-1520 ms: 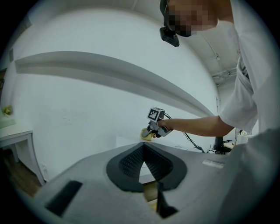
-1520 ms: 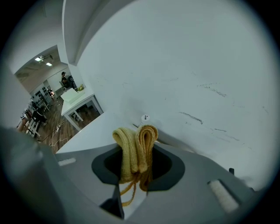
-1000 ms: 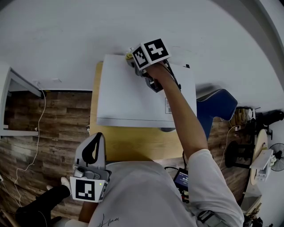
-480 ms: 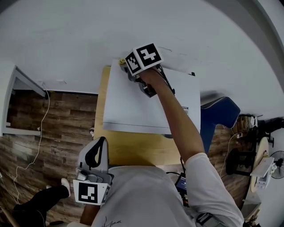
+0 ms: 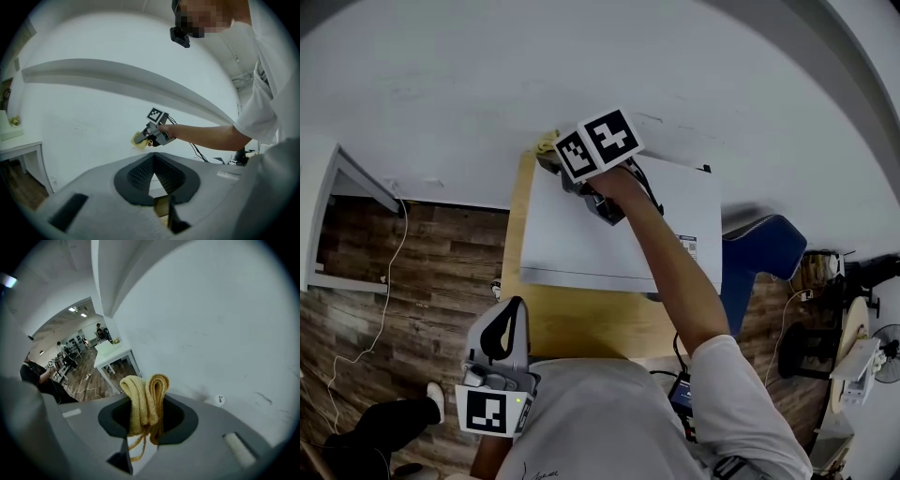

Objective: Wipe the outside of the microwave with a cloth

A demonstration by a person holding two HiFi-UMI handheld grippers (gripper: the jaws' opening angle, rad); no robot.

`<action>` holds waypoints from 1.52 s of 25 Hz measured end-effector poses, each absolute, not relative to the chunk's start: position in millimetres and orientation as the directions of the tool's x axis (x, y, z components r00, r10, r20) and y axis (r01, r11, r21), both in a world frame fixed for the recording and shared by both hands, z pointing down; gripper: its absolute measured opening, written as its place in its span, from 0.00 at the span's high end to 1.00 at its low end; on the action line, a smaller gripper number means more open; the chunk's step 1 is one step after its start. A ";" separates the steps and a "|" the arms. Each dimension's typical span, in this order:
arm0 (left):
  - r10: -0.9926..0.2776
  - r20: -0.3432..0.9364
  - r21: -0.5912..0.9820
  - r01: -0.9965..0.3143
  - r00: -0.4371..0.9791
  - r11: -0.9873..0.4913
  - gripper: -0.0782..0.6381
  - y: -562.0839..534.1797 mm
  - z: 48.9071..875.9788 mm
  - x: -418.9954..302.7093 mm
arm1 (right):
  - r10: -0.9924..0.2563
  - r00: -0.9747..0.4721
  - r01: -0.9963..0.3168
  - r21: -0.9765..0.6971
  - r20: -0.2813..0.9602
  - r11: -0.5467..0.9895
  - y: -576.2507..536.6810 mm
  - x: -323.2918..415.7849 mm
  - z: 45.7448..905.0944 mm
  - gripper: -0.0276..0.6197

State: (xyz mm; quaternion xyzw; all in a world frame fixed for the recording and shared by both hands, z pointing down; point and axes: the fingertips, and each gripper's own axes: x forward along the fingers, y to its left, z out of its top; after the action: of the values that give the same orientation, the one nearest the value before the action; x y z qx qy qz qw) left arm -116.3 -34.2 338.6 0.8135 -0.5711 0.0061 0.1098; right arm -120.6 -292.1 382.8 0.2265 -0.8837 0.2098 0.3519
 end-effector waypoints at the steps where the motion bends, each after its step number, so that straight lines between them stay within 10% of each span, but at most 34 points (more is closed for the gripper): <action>1: -0.927 0.136 0.172 -0.929 0.351 -0.327 0.89 -32.9 339.2 -115.8 | -0.265 -0.644 -0.547 -0.191 0.718 0.815 -289.7 -116.8 378.7 0.77; 38: -0.874 0.171 0.144 -0.889 0.456 -0.435 0.89 -45.6 342.9 -64.2 | -0.527 -0.244 -0.906 0.003 0.814 0.424 -294.2 273.4 393.4 0.77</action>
State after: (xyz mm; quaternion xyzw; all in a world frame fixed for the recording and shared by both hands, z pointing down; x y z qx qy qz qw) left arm -64.2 -45.6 342.9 0.8464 -0.5206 0.0354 0.1068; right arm 273.4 -294.2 393.4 0.4776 -0.7498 0.2448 0.3871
